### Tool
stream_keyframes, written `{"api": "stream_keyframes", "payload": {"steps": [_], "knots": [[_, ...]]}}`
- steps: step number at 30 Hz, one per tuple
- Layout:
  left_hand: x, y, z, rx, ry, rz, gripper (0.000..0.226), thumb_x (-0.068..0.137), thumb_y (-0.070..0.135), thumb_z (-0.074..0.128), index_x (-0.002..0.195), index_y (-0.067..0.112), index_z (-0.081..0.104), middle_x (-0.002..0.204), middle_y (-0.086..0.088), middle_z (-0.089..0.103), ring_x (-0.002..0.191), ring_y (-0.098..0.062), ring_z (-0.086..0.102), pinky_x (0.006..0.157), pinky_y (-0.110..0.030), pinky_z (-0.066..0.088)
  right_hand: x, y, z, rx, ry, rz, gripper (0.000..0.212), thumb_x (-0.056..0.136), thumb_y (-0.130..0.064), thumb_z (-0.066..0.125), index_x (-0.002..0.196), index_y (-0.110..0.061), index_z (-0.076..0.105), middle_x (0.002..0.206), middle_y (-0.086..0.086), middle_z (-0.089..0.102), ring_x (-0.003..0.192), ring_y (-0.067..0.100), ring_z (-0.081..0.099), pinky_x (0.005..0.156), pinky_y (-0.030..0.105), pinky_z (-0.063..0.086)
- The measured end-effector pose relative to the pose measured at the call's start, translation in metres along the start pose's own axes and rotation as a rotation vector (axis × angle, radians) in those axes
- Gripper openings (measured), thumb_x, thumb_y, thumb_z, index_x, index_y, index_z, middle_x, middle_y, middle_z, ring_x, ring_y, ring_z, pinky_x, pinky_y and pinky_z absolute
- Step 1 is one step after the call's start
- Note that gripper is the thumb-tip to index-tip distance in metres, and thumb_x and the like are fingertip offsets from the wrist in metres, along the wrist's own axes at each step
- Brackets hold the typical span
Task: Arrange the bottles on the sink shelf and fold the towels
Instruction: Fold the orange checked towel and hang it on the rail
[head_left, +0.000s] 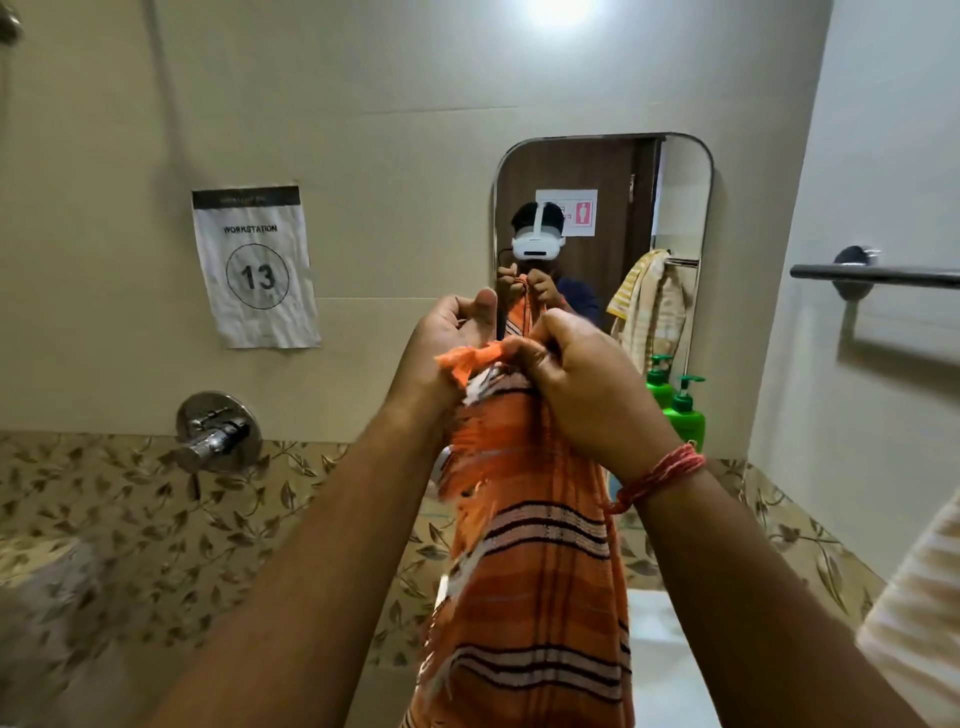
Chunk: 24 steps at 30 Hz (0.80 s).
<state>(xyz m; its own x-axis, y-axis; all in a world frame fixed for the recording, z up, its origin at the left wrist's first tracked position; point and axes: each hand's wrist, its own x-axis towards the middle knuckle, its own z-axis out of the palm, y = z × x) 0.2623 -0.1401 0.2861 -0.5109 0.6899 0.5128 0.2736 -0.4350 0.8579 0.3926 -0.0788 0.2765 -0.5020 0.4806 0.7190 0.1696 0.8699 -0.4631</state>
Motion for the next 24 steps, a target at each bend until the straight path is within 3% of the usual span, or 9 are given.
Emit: {"api": "stream_keyframes", "payload": {"steps": [2,6,10,13,15,17,19,21,24], "knots": [[-0.004,0.000,0.001,-0.016,-0.043,-0.032,0.026,0.101,0.039,0.053,0.092,0.015,0.058,0.054,0.015,0.067,0.050,0.003,0.064,0.045,-0.013,0.047,0.001,-0.001,-0.004,-0.050,-0.003,-0.058,0.022,0.091,-0.041,0.065,0.087,-0.021,0.056,0.097,-0.008,0.050,0.080,0.003,0.049,0.059,0.008,0.036],[-0.011,-0.005,-0.002,-0.188,-0.132,-0.090,0.041,0.081,0.049,0.067,0.104,0.016,0.060,0.069,0.006,0.074,0.062,-0.012,0.072,0.053,-0.026,0.056,0.002,0.000,-0.015,-0.078,-0.109,-0.080,0.021,0.092,-0.039,0.064,0.080,-0.029,0.051,0.078,-0.012,0.056,0.070,0.002,0.052,0.056,0.011,0.035],[-0.011,-0.012,-0.007,-0.298,-0.173,-0.127,0.029,0.079,0.029,0.073,0.102,0.013,0.064,0.082,-0.003,0.076,0.071,-0.021,0.074,0.059,-0.031,0.059,-0.001,0.004,-0.014,-0.104,0.004,-0.105,0.026,0.098,-0.028,0.059,0.076,-0.027,0.045,0.070,-0.009,0.052,0.061,0.001,0.051,0.057,0.006,0.040],[-0.013,-0.019,-0.020,-0.239,-0.294,-0.208,0.030,0.076,0.016,0.073,0.104,0.008,0.067,0.086,-0.010,0.075,0.073,-0.022,0.073,0.058,-0.029,0.059,-0.004,0.008,-0.013,-0.072,0.113,-0.087,0.036,0.099,-0.023,0.057,0.071,-0.034,0.036,0.067,-0.011,0.047,0.067,-0.019,0.050,0.057,0.000,0.038],[-0.015,-0.021,-0.028,-0.174,-0.373,-0.248,0.030,0.077,0.015,0.069,0.105,0.006,0.067,0.086,-0.009,0.074,0.076,-0.021,0.072,0.061,-0.029,0.059,-0.005,0.011,-0.013,-0.084,0.135,-0.088,0.039,0.099,-0.022,0.057,0.071,-0.035,0.034,0.066,-0.013,0.046,0.068,-0.024,0.048,0.057,-0.002,0.036],[-0.015,-0.021,-0.031,-0.120,-0.349,-0.238,0.029,0.080,0.018,0.069,0.106,0.007,0.068,0.087,-0.009,0.074,0.080,-0.024,0.070,0.067,-0.033,0.059,-0.004,0.015,-0.013,-0.091,0.117,-0.081,0.035,0.100,-0.025,0.056,0.073,-0.033,0.035,0.068,-0.012,0.047,0.067,-0.021,0.049,0.055,0.001,0.038],[-0.012,-0.019,-0.030,-0.154,-0.250,-0.188,0.021,0.089,0.016,0.067,0.107,0.006,0.067,0.087,-0.009,0.075,0.083,-0.026,0.071,0.068,-0.036,0.060,-0.003,0.018,-0.010,-0.101,0.063,-0.065,0.024,0.099,-0.030,0.056,0.080,-0.032,0.042,0.073,-0.012,0.051,0.065,-0.009,0.054,0.049,0.008,0.040],[-0.012,-0.017,-0.024,-0.269,-0.202,-0.171,0.016,0.097,0.016,0.062,0.107,0.005,0.065,0.086,-0.011,0.075,0.081,-0.027,0.073,0.067,-0.037,0.060,-0.003,0.017,-0.007,-0.114,-0.025,-0.075,0.007,0.098,-0.032,0.058,0.099,-0.034,0.052,0.081,-0.016,0.055,0.069,-0.004,0.053,0.055,0.008,0.036],[-0.016,-0.017,-0.013,-0.381,-0.176,-0.173,0.015,0.100,0.018,0.056,0.102,0.005,0.065,0.078,-0.012,0.073,0.070,-0.025,0.073,0.063,-0.036,0.060,-0.003,0.015,-0.007,-0.189,-0.056,-0.163,0.027,0.096,-0.024,0.062,0.122,-0.034,0.061,0.103,-0.008,0.066,0.088,0.008,0.059,0.073,0.016,0.046]]}}
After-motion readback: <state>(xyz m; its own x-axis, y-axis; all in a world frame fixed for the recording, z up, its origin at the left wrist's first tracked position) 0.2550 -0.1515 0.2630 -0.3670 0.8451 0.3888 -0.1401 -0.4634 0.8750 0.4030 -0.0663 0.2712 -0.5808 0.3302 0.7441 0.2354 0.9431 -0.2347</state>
